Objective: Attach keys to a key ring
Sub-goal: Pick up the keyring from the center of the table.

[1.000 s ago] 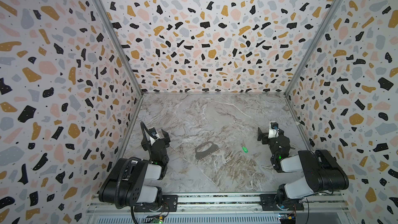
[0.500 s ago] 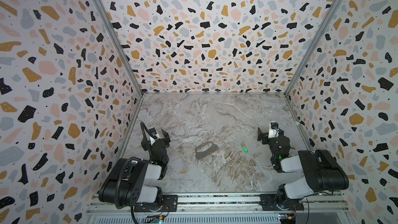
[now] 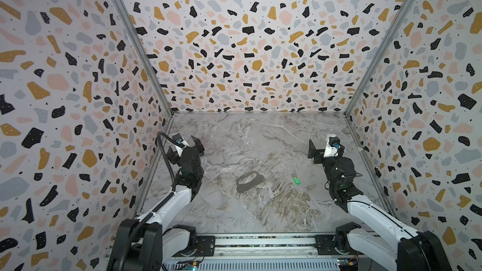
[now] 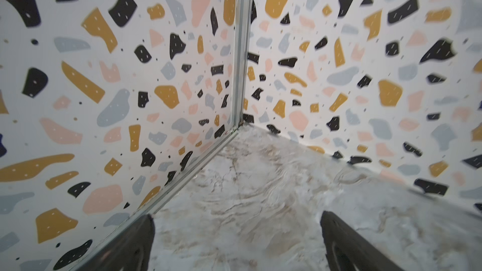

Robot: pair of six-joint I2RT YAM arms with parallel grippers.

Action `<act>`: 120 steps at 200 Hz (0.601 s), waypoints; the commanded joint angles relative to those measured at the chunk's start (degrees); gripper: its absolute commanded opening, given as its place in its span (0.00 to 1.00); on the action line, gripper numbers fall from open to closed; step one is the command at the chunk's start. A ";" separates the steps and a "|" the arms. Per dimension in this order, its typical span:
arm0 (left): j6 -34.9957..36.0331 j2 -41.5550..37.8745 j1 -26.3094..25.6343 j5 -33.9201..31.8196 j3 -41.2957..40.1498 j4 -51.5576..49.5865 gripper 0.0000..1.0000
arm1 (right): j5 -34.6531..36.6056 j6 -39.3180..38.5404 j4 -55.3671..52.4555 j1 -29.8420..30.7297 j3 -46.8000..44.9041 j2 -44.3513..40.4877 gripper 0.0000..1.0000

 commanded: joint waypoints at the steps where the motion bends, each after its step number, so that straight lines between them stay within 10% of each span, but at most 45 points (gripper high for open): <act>1: -10.16 -7.06 -0.46 4.10 0.15 -12.60 0.99 | 1.06 3.41 -19.00 4.44 5.83 -4.34 0.97; 38: -14.43 -15.06 -2.26 23.31 0.12 -20.16 1.00 | -4.21 9.14 -32.54 9.93 10.18 -7.27 0.93; 77: -16.09 -20.71 -16.78 12.22 -0.87 -27.42 1.00 | -6.35 12.75 -36.88 16.71 9.98 -3.67 0.83; 120: -18.97 -17.59 -19.97 14.66 2.30 -36.04 1.00 | -1.73 17.18 -35.82 26.19 9.69 5.72 0.74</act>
